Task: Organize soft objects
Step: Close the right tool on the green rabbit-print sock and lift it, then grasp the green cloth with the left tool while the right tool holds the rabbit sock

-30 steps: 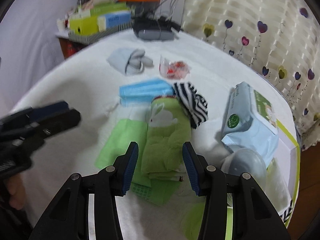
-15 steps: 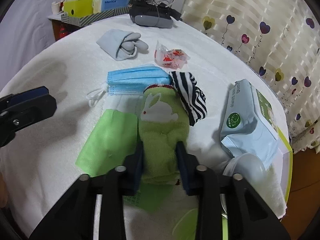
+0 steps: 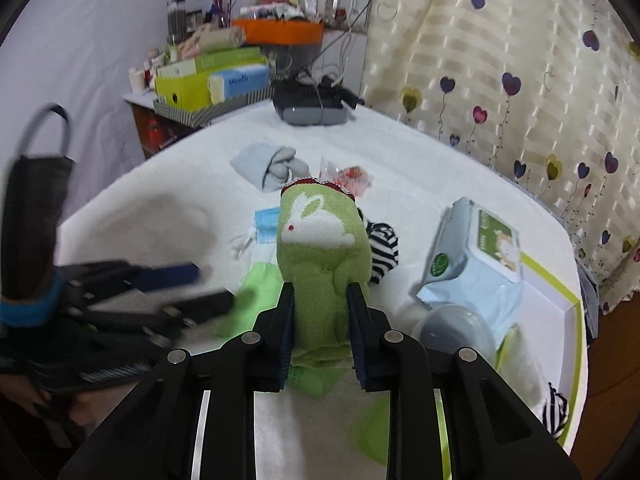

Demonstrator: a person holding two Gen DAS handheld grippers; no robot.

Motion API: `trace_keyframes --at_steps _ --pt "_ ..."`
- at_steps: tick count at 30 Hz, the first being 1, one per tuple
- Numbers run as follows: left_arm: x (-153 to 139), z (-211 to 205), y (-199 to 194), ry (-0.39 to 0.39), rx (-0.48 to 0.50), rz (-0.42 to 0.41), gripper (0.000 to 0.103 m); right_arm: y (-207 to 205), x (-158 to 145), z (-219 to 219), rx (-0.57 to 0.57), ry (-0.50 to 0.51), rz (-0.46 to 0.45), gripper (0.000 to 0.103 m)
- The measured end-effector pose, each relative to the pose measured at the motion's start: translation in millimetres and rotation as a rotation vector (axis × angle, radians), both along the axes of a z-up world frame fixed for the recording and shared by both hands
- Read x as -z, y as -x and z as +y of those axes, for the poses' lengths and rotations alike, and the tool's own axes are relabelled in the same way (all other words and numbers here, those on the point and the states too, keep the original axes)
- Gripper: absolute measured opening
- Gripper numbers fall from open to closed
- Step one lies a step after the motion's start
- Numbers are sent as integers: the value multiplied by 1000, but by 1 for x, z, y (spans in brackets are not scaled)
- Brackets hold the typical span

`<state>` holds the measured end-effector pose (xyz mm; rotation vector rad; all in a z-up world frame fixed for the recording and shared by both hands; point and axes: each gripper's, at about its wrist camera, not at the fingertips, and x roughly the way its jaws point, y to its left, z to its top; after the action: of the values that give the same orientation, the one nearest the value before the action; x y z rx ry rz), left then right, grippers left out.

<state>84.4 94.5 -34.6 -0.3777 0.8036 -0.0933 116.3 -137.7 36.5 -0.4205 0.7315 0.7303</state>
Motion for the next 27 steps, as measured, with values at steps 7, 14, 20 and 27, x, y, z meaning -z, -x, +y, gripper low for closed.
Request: trace_keyframes --at_steps 7,14,20,27 --pt "11 -30 -13 -51 44 51 53 1 -10 -23 7 -71 -7 25" --pt "8 -54 -17 -116 78 45 62 -2 -16 -41 17 -108 -12 25" --pt "10 -75 -18 -252 97 54 68 -3 -18 -51 28 -133 -12 25" --pt "10 -77 -18 -333 49 68 40 -4 -20 -60 46 -149 -15 25"
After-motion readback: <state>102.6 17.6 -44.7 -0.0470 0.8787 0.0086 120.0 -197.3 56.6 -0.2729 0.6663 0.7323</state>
